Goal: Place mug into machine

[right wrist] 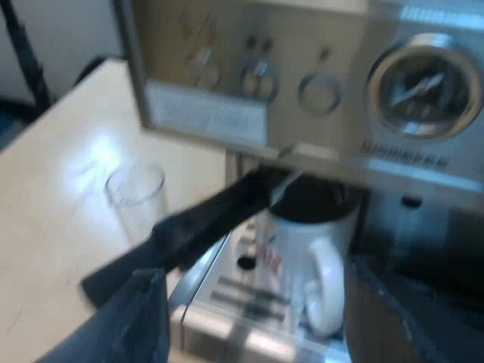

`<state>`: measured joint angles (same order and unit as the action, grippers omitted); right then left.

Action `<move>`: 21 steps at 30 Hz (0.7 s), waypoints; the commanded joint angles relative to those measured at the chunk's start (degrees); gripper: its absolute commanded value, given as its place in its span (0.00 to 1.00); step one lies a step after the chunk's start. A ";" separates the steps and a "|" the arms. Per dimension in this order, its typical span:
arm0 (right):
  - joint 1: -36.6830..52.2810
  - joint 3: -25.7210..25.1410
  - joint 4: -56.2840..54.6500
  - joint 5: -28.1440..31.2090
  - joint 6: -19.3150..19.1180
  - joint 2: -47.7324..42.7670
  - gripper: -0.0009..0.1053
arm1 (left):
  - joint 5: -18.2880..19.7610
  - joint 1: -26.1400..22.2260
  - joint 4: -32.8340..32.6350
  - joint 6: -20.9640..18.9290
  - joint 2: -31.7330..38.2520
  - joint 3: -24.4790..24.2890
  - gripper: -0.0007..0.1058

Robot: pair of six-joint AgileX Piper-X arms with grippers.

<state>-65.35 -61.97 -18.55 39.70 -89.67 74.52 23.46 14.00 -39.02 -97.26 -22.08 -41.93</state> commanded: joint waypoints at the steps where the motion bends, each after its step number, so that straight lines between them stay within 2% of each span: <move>1: 1.95 -0.53 2.20 -1.07 -1.03 0.42 0.51 | 1.30 0.32 2.89 0.21 -0.97 0.31 0.55; 4: 4.74 -0.53 4.73 -4.35 -1.75 1.32 0.51 | 1.65 0.32 4.93 -0.23 -2.36 0.29 0.55; 7: 6.63 -0.53 8.49 -7.02 -4.99 2.80 0.48 | 1.88 0.32 6.01 -0.36 -3.98 0.37 0.55; 9: 7.67 -0.53 11.26 -8.68 -5.76 3.89 0.34 | 2.08 0.32 7.01 -0.36 -5.15 0.37 0.55; 10: 7.82 -0.53 11.63 -9.02 -5.75 4.16 0.30 | 2.08 0.32 7.27 -0.36 -5.32 0.37 0.55; 12: 8.41 -0.53 13.62 -8.91 -6.05 5.42 0.08 | 2.08 0.32 7.35 -0.36 -6.06 0.37 0.55; 13: 8.55 -0.53 14.01 -8.93 -6.31 5.69 0.02 | 2.08 0.32 7.35 -0.36 -6.23 0.37 0.55; 17: 9.17 -0.53 17.33 -9.19 -7.14 7.76 0.01 | 2.36 0.32 7.35 -0.36 -6.25 0.37 0.55; 21: 9.15 -0.53 20.96 -9.16 -9.67 9.90 0.01 | 3.79 0.32 7.35 -0.48 -6.25 0.50 0.55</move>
<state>-56.37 -61.97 0.64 31.17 -97.76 84.37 26.53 14.00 -32.83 -97.26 -28.43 -41.39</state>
